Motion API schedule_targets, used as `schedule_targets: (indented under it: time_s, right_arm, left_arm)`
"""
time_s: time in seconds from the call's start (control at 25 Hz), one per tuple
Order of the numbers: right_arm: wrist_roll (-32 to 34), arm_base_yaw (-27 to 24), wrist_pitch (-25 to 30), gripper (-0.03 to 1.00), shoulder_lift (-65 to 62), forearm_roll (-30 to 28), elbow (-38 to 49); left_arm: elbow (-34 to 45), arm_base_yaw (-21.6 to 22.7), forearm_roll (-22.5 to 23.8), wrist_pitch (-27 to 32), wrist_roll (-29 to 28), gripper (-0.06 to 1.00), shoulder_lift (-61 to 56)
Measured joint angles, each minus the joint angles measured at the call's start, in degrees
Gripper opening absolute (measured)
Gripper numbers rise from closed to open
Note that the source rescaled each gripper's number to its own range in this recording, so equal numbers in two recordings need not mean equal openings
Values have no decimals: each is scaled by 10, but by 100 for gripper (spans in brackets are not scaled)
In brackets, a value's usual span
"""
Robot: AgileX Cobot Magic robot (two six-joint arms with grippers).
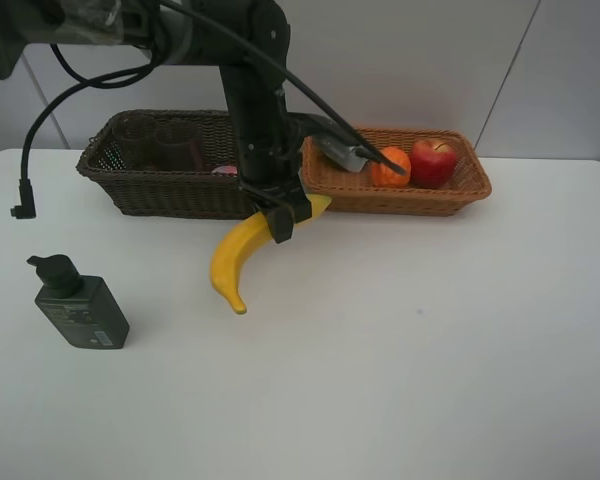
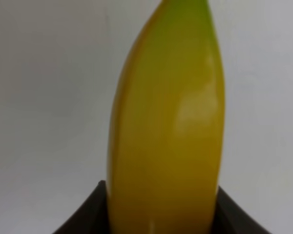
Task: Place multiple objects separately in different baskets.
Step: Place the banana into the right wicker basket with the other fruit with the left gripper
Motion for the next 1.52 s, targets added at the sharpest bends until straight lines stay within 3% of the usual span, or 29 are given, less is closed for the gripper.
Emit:
schedule_targets:
  time_s: [0.76,1.28,1.52]
  right_arm:
    - [0,0,0,100,0,0,0]
    - [0,0,0,100,0,0,0]
    - [0,0,0,100,0,0,0]
  left_arm:
    - [-195,0,-12,-11,20,47,0]
    - [-199,0,-12,-294,35,47,9]
    - [-199,0,-7,-374,72,47,47]
